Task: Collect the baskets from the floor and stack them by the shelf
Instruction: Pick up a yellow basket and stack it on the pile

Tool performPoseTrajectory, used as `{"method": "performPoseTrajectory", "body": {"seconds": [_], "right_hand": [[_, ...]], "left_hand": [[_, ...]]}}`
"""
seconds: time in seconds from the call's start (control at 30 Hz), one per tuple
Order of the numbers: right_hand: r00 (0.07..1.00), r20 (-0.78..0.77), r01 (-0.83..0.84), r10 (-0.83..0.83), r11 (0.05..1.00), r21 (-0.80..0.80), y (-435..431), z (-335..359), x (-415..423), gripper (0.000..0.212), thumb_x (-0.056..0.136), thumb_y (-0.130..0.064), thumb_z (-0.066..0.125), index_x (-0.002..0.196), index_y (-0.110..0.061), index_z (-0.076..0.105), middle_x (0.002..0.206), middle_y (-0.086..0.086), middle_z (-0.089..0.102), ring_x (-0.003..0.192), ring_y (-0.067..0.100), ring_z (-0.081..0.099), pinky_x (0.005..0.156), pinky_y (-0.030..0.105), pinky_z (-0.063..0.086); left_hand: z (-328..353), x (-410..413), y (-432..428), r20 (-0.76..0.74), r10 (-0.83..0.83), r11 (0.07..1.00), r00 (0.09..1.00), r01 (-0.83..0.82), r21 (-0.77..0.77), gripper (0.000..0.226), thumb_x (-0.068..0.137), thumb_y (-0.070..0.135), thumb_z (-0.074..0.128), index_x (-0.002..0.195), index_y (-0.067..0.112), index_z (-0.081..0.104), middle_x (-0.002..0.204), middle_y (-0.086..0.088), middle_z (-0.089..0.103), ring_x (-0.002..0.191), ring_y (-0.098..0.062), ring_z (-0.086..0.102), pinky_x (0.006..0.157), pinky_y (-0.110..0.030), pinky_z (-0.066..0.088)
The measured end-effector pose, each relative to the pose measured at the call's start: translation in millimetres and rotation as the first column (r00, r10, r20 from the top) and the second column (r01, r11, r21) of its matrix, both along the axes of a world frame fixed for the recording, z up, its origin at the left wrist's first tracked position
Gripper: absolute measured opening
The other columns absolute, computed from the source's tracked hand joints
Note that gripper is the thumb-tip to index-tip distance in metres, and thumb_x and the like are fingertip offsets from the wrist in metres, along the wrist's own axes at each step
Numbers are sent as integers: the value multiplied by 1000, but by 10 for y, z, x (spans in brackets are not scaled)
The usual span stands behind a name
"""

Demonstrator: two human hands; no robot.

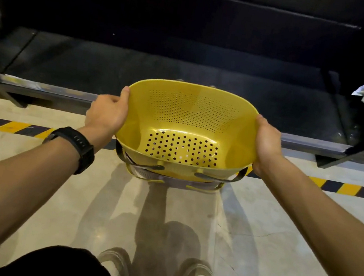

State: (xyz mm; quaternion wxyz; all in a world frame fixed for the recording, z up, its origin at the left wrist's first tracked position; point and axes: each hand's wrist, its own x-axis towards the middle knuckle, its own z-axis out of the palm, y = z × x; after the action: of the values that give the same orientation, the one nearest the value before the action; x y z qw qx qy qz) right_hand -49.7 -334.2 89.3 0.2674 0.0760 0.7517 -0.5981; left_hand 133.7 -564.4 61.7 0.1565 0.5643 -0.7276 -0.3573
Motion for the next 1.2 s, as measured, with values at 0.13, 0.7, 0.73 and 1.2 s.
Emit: {"method": "performPoseTrajectory", "body": {"seconds": [0.13, 0.7, 0.73, 1.2], "right_hand": [[999, -39, -12, 13, 1000, 25, -47, -158, -9, 33, 102, -38, 44, 72, -30, 55, 75, -4, 61, 74, 17, 59, 64, 33, 48], [998, -52, -37, 42, 995, 95, -100, -637, -112, 32, 105, -36, 37, 80, -30, 57, 85, -2, 63, 82, 19, 60, 74, 37, 49], [998, -50, -36, 41, 995, 90, -100, -647, -110, 32, 105, -36, 37, 81, -30, 58, 87, -2, 64, 85, 20, 61, 77, 38, 51], [932, -202, -188, 299, 880, 436, -101, -264, -198, 45, 101, -46, 44, 134, -18, 54, 139, 13, 49, 128, 32, 45, 109, 52, 39]], "left_hand": [[-172, 19, -32, 31, -30, 1000, 999, 29, 10, 52, 98, 66, 33, 65, 30, 48, 74, 5, 54, 87, -31, 57, 90, -49, 51], [-529, -35, -49, 127, -36, 998, 991, 42, -45, 60, 100, 65, 27, 73, 21, 57, 89, -10, 65, 88, -37, 62, 87, -49, 54], [-538, -40, -49, 128, -37, 998, 991, 43, -45, 60, 100, 65, 27, 71, 22, 56, 87, -9, 65, 87, -36, 62, 87, -49, 54], [-235, 105, 4, 345, -226, 941, 911, 296, -165, 67, 98, 67, 28, 103, 14, 68, 105, -13, 68, 88, -31, 63, 72, -39, 51]]}}
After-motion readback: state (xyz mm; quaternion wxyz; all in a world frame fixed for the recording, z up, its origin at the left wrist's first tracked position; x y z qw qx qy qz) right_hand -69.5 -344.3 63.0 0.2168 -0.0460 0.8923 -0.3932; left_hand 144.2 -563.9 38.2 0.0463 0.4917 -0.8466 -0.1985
